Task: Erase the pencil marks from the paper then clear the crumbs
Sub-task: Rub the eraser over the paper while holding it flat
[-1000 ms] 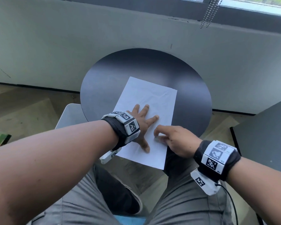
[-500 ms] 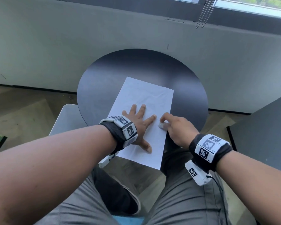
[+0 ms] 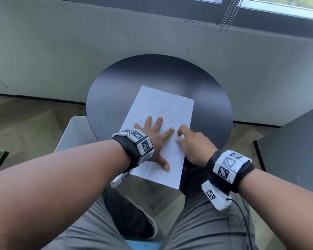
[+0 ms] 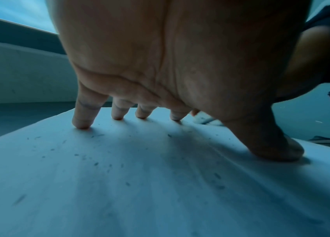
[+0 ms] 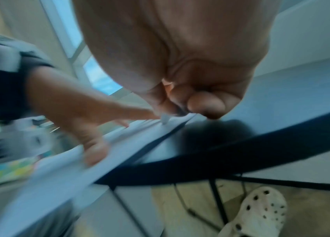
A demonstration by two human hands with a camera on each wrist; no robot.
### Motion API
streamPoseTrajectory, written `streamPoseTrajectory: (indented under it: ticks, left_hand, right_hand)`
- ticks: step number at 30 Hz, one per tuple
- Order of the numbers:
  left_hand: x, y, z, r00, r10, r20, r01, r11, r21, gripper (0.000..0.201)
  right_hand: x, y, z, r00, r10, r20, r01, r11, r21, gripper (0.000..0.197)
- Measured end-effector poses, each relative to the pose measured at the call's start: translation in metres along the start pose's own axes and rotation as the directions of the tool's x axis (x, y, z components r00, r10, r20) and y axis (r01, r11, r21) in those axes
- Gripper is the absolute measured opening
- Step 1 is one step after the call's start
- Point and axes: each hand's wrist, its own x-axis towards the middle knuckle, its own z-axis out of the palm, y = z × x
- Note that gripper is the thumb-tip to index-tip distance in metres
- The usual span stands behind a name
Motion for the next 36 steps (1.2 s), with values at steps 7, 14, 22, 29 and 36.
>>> streamPoseTrajectory:
  ticks: [7, 14, 22, 29, 36]
  left_hand:
    - [-0.003, 0.001, -0.003, 1.0, -0.011, 0.001, 0.011, 1.0, -0.02, 0.137]
    - [-0.011, 0.005, -0.006, 0.991, -0.051, -0.125, 0.056, 0.998, 0.039, 0.103]
    - [0.011, -0.008, -0.01, 0.986, 0.007, -0.165, -0.004, 1.0, 0.016, 0.123]
    - [0.017, -0.011, -0.004, 0.997, -0.005, -0.075, 0.002, 0.999, -0.038, 0.137]
    - [0.015, -0.011, -0.003, 0.998, -0.009, -0.057, 0.006, 0.998, -0.057, 0.137]
  right_hand:
    - [0.004, 0.006, -0.002, 1.0, 0.006, -0.008, -0.006, 0.999, -0.046, 0.014]
    - [0.036, 0.017, -0.013, 0.998, 0.057, -0.032, -0.053, 0.993, 0.107, 0.01]
    - [0.016, 0.008, -0.012, 0.999, -0.047, 0.012, 0.048, 0.997, -0.066, 0.017]
    - [0.025, 0.012, -0.014, 0.978, -0.207, -0.006, 0.193, 0.923, -0.333, 0.023]
    - [0.015, 0.006, -0.006, 0.916, -0.378, 0.135, 0.401, 0.848, -0.346, 0.019]
